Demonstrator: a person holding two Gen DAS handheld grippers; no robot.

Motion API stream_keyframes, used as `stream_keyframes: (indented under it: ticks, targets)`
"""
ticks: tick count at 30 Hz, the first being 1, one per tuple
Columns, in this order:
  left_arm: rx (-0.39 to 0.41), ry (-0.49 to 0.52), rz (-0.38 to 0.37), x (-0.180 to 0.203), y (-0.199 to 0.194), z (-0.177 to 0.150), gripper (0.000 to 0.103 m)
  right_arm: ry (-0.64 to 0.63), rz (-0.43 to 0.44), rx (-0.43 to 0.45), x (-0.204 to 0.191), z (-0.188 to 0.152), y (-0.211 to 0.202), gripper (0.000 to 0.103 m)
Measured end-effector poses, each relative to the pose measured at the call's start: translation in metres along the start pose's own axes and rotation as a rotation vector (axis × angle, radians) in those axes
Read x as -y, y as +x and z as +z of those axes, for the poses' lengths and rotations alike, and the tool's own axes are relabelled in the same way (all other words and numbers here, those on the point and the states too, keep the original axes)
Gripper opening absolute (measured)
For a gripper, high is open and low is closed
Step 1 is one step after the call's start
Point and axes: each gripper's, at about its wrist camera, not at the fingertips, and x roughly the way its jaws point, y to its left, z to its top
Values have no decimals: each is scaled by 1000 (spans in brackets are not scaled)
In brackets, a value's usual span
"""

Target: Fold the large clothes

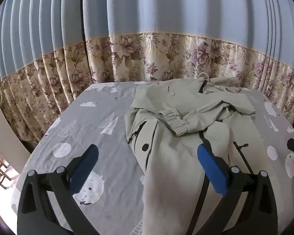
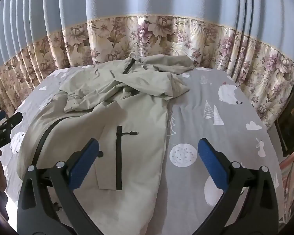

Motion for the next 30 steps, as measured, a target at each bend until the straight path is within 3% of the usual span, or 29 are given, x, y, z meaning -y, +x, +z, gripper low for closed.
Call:
stream_keyframes:
  ticks: [8, 16, 19, 30]
  targets:
    - [-7, 0, -3, 2, 3, 1, 101, -12, -14, 0, -1, -3, 2, 100]
    - [-11, 57, 40, 16, 6, -5, 101, 9, 3, 6, 2, -3, 1, 100]
    - [-21, 62, 10, 17, 8, -7, 101, 5, 7, 1, 1, -3, 3, 100]
    - [-30, 42, 10, 11, 11, -10, 101, -4, -8, -1, 3, -3, 4, 100]
